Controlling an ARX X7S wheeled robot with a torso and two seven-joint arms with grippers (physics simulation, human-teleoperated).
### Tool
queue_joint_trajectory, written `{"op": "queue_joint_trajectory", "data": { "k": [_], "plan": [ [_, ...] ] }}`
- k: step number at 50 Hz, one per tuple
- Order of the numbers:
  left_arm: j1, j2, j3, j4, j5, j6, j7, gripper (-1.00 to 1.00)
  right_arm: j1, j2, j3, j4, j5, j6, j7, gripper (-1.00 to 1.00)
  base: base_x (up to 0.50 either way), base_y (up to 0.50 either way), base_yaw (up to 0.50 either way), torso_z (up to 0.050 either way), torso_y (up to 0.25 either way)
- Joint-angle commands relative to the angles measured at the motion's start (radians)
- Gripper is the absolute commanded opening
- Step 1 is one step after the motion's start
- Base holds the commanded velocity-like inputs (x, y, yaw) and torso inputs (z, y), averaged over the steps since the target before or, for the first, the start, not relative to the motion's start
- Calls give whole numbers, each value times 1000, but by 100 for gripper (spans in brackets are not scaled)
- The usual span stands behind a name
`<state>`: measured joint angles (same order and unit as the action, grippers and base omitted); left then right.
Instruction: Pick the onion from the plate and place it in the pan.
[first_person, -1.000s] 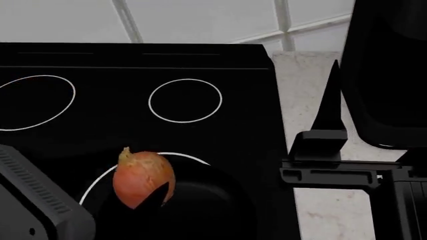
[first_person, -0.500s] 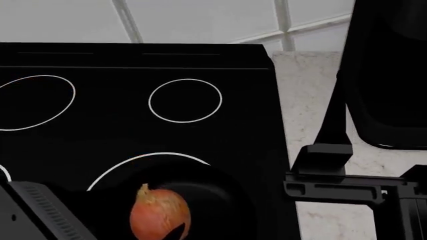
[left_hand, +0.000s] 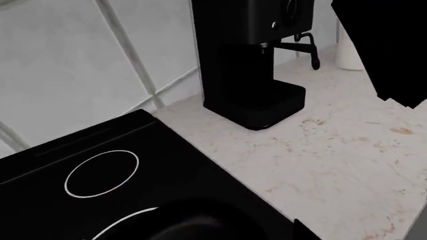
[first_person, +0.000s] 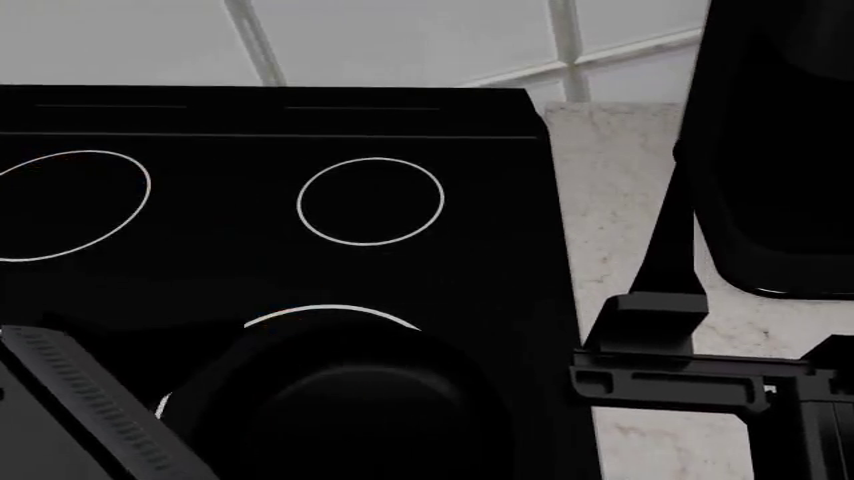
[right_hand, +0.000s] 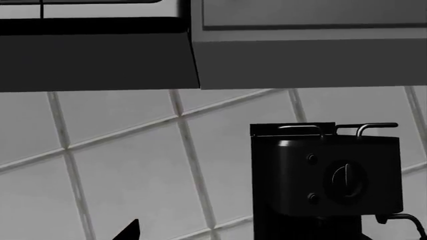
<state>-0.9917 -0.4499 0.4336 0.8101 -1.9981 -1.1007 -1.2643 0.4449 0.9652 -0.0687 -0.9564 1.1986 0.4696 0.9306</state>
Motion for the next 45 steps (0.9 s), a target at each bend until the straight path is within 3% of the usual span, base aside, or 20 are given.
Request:
{"op": "queue_joint_trajectory", "data": {
  "k": [1,12,24,45],
  "plan": [
    [-94,-56,-74,-29,-18,32,1,100,0,2,-1,-5,1,-3,5,100,0,0,0,0,0],
    [-143,-159,-196,-73,24,45,35,100,22,0,-17,-1,2,5,5,100,0,0,0,0,0],
    [6,-260,-349,-77,126,86,69,100,27,22,-10,-11,26,4,6,100,0,0,0,0,0],
    [201,-274,-471,-34,277,144,94,100,22,43,-10,0,32,-3,-34,100,0,0,0,0,0]
  ]
}}
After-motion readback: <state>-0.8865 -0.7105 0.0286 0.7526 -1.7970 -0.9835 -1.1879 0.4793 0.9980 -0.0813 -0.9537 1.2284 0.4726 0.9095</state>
